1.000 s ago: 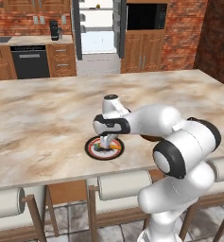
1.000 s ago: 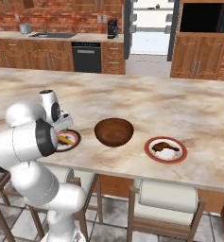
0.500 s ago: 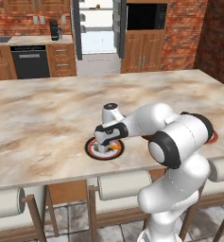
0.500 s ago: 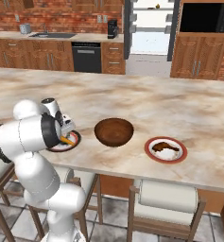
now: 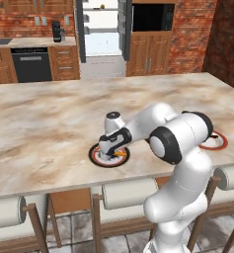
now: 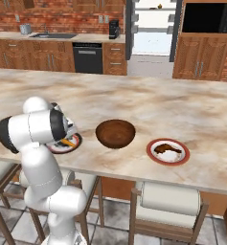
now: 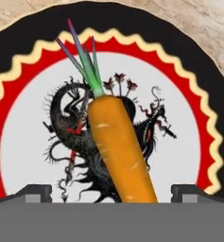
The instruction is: Pick the chicken drumstick and carrot from their plates and place them in the bowl. Then put the bowl in the fridge.
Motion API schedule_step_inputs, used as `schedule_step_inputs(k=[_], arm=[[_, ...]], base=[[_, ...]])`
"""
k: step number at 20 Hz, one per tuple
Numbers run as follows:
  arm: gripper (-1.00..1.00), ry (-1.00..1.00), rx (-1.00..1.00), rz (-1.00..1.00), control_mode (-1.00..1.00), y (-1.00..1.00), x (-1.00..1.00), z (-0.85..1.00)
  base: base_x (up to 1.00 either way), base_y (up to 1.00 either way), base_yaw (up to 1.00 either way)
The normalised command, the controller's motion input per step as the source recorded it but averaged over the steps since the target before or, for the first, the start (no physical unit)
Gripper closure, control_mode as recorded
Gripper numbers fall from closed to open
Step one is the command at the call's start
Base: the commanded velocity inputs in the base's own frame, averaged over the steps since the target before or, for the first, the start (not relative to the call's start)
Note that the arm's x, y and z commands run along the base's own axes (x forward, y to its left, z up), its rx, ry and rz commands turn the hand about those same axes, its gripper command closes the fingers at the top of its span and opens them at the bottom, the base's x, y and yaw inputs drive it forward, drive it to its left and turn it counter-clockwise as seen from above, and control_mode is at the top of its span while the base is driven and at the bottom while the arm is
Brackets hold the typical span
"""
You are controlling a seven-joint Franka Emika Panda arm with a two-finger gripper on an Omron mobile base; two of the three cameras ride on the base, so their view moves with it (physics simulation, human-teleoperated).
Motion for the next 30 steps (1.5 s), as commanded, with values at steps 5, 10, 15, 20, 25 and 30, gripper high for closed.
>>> schedule_step_inputs(k=[5, 10, 15, 20, 25, 30], arm=[[-1.00, 0.00, 0.00, 0.00, -1.00, 0.06, 0.31, -0.14], [-1.00, 0.00, 0.00, 0.00, -1.00, 0.06, 0.23, -0.16], [-1.00, 0.01, 0.00, 0.00, -1.00, 0.06, 0.07, -0.14], [1.00, 0.00, 0.00, 0.00, -1.00, 0.00, -0.08, -0.03], [1.00, 0.00, 0.00, 0.00, -1.00, -0.05, -0.22, -0.04], [1.00, 0.00, -0.02, 0.00, -1.00, -0.04, -0.17, 0.27]], base=[[0.00, 0.00, 0.00], [0.00, 0.00, 0.00], [0.00, 0.00, 0.00], [0.00, 0.00, 0.00], [0.00, 0.00, 0.00], [0.00, 0.00, 0.00]])
